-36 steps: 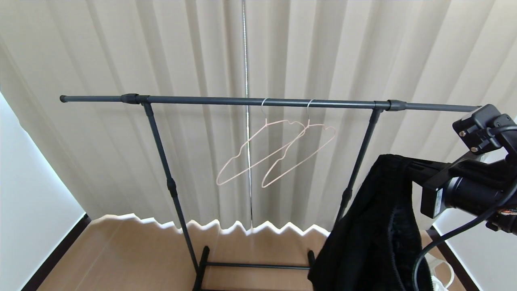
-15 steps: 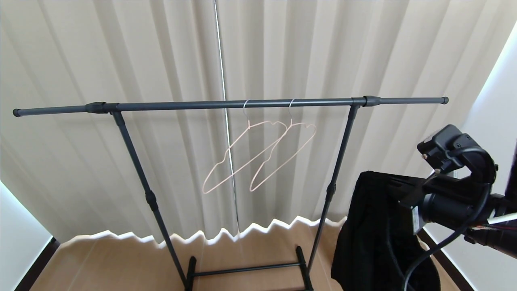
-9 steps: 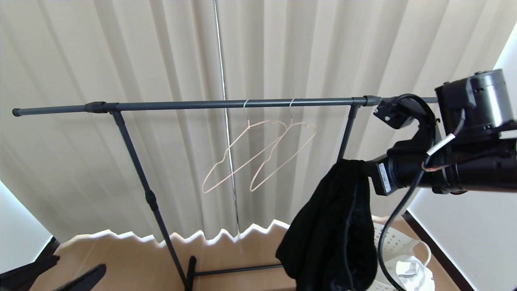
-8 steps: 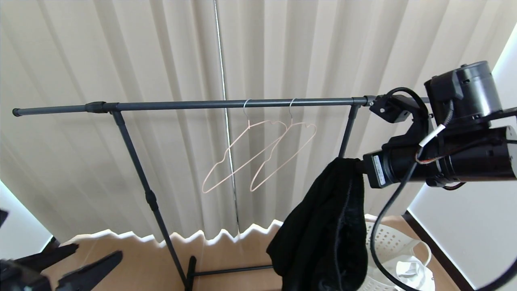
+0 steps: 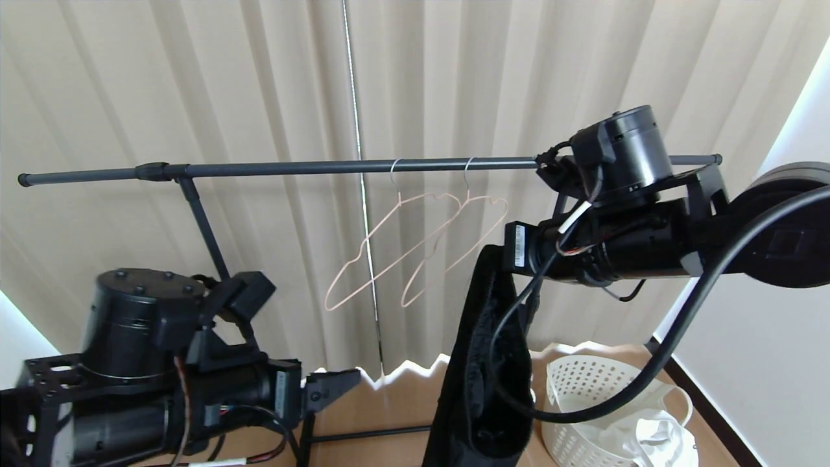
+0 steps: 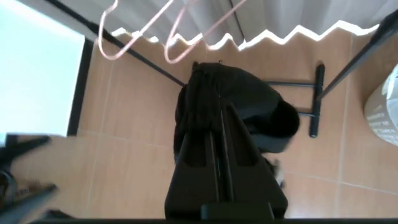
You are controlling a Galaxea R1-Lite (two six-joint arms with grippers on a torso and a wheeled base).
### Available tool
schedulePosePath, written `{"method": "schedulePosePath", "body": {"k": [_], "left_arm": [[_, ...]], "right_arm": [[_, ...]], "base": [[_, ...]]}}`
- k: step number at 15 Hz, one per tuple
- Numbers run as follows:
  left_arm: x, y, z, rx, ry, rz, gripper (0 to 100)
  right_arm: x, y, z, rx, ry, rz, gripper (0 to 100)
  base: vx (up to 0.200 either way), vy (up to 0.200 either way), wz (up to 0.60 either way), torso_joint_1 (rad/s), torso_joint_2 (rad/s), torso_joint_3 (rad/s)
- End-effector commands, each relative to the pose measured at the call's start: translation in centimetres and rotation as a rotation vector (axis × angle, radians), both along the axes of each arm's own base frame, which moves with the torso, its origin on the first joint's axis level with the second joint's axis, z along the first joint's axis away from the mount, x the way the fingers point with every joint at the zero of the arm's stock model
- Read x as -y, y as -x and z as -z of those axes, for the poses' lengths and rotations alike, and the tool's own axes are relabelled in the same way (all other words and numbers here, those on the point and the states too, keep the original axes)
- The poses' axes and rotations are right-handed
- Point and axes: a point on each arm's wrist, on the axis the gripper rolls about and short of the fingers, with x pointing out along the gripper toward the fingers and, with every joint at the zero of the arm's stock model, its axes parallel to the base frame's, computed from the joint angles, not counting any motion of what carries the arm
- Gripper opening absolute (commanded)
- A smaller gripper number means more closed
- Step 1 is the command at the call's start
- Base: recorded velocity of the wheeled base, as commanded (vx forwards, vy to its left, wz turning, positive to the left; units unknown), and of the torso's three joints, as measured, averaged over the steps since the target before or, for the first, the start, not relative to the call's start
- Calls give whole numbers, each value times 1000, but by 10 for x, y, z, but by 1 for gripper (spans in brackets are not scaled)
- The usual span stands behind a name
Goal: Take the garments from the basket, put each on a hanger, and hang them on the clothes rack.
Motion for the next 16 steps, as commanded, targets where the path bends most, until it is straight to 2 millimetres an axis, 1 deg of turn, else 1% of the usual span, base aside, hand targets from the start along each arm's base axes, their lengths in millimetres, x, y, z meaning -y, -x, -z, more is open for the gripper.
{"method": "schedulePosePath", "body": {"k": [1,2,5,6,8,10,14,15,16], "left_arm": [[31,0,31,-93,-41,91,100],[32,0,31,-93,-42,94,100],[51,15,35,-100,-55,191,100],[56,15,37,-96,-51,205,100],[67,10,44,-75,-47,207,100],[74,4,54,-56,-73,160,100],[87,-13,76,-30,-122,5,100],[88,-16,84,-24,-151,-34,100],[91,-21,98,-13,-192,-81,100]], "right_arm": [[-19,-2,16,-30,7,1,0],[-19,-2,16,-30,6,3,0],[-27,1,9,11,-37,24,0],[-31,5,8,18,-39,17,0],[-35,8,9,29,-26,33,0],[-35,11,4,54,-17,56,0],[-45,31,-8,82,-42,1,0],[-47,36,-12,93,-48,-4,0],[-47,41,-16,104,-51,-6,0]], "base": [[0,0,0,0,0,0],[0,0,0,0,0,0],[0,0,0,0,0,0],[0,0,0,0,0,0],[0,0,0,0,0,0],[0,0,0,0,0,0],[0,0,0,0,0,0],[0,0,0,0,0,0],[0,0,0,0,0,0]]}}
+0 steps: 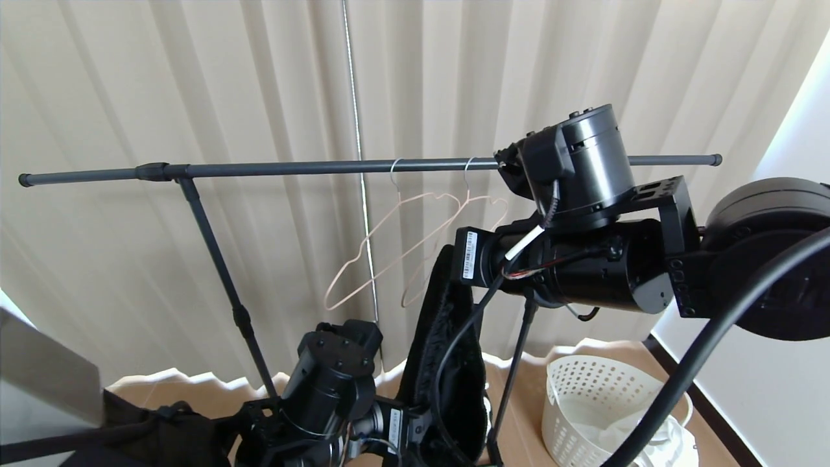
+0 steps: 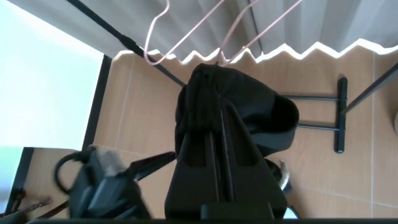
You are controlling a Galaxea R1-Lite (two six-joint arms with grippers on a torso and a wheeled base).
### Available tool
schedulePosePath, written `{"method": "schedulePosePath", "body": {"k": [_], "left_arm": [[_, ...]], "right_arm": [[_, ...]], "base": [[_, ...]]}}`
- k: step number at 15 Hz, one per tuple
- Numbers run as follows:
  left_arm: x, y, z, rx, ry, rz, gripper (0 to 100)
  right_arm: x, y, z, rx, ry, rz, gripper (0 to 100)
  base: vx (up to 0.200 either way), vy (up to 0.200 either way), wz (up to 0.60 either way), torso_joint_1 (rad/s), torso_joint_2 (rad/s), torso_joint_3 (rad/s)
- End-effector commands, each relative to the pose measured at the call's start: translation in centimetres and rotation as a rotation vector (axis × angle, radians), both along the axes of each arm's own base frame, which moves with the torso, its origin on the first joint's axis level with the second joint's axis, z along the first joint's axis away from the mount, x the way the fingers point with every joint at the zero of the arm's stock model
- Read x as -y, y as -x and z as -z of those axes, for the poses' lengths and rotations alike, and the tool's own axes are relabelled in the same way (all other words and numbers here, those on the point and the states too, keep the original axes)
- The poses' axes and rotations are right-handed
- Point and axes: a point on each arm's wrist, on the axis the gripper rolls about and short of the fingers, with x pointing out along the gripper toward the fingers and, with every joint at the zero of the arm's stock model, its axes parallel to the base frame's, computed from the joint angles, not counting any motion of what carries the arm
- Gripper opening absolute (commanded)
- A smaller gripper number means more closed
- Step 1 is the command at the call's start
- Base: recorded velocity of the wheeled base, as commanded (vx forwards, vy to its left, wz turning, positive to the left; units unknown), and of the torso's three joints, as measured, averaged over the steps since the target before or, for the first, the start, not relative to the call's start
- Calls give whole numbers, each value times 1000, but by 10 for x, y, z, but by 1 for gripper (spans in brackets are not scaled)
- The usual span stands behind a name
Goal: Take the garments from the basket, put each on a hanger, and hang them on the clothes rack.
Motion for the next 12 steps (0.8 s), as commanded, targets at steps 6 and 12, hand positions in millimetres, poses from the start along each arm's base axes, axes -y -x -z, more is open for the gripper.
{"method": "schedulePosePath", "body": {"k": [6,12], "left_arm": [[0,-4,42,-14,-80,-58,0],[-12,-21,-6,187,-51,-73,0]], "right_arm": [[27,4,-8,24,8,83,0],[66,-14,28,15,288,203,0]], "base": [[0,0,0,0,0,0],[0,0,0,0,0,0]]}}
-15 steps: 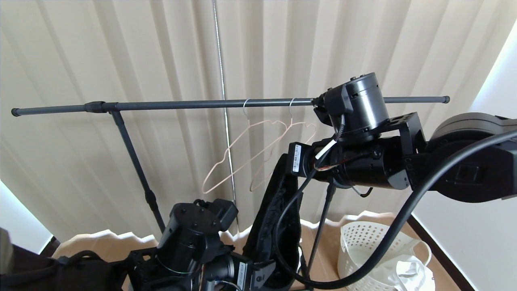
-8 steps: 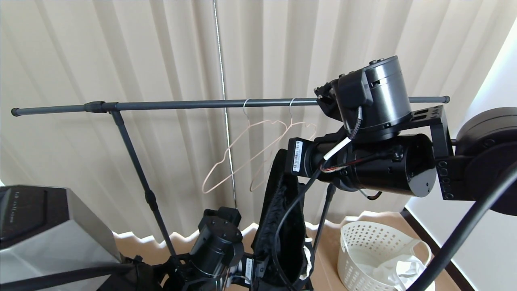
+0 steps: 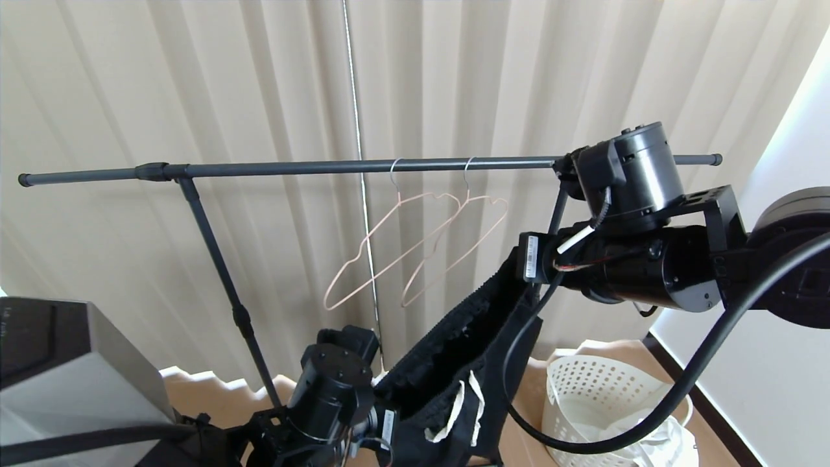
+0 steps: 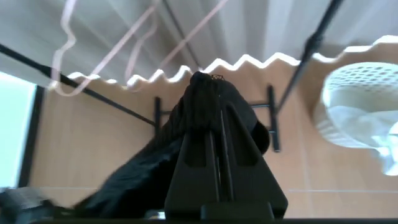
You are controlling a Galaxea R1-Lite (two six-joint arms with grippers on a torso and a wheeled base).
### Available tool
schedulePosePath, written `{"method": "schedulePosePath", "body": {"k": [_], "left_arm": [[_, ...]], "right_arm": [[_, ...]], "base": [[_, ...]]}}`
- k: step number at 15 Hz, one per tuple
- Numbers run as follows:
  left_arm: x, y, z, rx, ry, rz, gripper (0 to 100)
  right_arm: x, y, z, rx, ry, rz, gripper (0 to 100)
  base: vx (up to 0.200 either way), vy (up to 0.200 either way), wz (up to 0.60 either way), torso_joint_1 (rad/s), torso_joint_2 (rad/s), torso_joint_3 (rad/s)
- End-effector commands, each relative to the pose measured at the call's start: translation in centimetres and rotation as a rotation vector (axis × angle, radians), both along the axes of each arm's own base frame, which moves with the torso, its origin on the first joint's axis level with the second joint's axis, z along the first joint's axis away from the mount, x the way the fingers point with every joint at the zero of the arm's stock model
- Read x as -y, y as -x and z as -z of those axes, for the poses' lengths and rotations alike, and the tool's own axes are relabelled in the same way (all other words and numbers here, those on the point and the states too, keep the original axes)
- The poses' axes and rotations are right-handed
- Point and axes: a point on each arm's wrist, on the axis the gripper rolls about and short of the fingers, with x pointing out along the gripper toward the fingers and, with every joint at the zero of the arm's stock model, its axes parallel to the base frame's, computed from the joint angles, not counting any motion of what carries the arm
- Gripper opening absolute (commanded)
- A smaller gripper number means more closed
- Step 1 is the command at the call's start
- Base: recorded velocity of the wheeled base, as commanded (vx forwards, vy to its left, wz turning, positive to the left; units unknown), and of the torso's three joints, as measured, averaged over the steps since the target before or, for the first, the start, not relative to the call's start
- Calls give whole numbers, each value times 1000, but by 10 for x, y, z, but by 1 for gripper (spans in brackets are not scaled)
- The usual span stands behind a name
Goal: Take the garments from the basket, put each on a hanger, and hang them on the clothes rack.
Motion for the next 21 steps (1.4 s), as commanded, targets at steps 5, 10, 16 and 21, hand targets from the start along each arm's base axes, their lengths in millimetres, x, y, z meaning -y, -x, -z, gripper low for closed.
{"method": "schedulePosePath", "body": {"k": [5,10,16,21], "left_arm": [[-5,-47,-63,160,-14,-37,0],[-8,-45,-98,38,-91,-8,0],[-35,-44,-103,-62,-147,-35,0],[-44,-47,-98,-87,-132,-34,0]], "right_arm": [[17,15,74,-25,399,-227,0],[42,0,79,42,463,-184,0],[71,-10,71,51,477,-91,0],[87,-4,60,72,503,-71,0]], "base": [[0,0,0,0,0,0],[0,0,0,0,0,0],[0,0,0,0,0,0],[0,0,0,0,0,0]]}}
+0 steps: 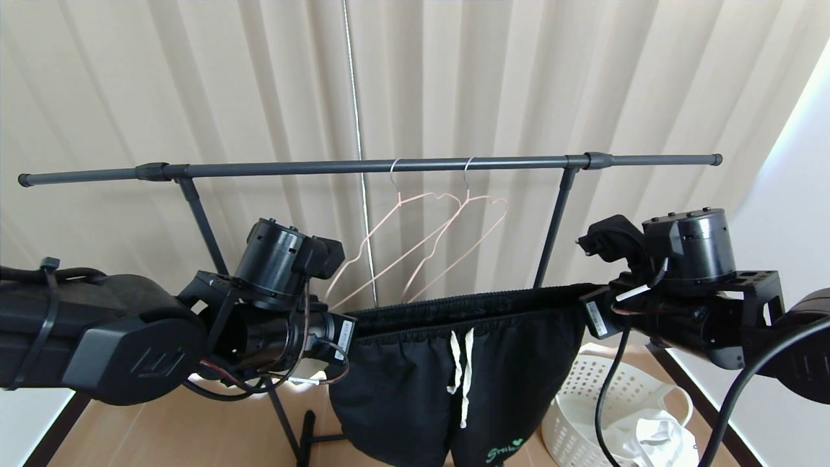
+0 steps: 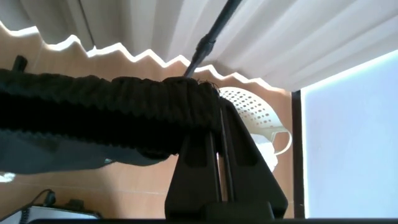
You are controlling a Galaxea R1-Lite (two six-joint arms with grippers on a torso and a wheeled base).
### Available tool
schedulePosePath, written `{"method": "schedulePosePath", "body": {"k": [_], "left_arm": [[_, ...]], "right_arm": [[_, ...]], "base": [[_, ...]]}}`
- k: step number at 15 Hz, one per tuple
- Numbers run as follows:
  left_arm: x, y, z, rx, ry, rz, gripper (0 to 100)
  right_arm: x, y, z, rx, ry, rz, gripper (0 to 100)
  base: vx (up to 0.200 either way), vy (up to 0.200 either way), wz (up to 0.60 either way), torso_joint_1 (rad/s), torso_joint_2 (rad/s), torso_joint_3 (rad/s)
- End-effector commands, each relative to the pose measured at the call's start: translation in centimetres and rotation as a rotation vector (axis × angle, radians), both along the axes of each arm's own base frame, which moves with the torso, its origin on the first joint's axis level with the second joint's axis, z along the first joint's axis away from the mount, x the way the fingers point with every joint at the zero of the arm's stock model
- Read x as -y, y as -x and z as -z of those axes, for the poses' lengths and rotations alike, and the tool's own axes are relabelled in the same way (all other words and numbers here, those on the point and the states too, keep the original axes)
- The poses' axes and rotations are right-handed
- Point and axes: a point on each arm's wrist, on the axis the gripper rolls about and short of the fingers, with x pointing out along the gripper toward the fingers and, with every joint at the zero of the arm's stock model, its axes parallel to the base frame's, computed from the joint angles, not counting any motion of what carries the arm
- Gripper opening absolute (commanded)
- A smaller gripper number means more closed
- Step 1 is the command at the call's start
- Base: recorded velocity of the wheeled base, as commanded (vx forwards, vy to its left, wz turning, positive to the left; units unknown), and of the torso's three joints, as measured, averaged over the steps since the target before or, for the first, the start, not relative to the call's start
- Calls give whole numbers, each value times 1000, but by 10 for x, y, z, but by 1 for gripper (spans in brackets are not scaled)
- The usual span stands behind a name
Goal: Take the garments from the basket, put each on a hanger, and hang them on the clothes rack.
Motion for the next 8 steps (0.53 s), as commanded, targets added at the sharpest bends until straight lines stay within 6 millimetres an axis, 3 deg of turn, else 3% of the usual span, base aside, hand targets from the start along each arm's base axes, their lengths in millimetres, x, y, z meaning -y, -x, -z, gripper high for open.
{"method": "schedulePosePath", "body": {"k": [1,4,5,8], "left_arm": [[-3,-3,-3,2,20,2,0],[-2,-8,-12,9,71,50,0],[3,-13,-24,36,117,108,0],[13,-32,-54,135,175,166,0]], "right_arm": [[8,9,-5,13,9,6,0],[13,29,-9,11,54,-46,0],[3,47,-6,-13,72,-131,0],[-13,71,-13,-100,70,-309,0]], "base": [[0,0,0,0,0,0],[0,0,0,0,0,0],[0,0,0,0,0,0],[0,0,0,0,0,0]]}}
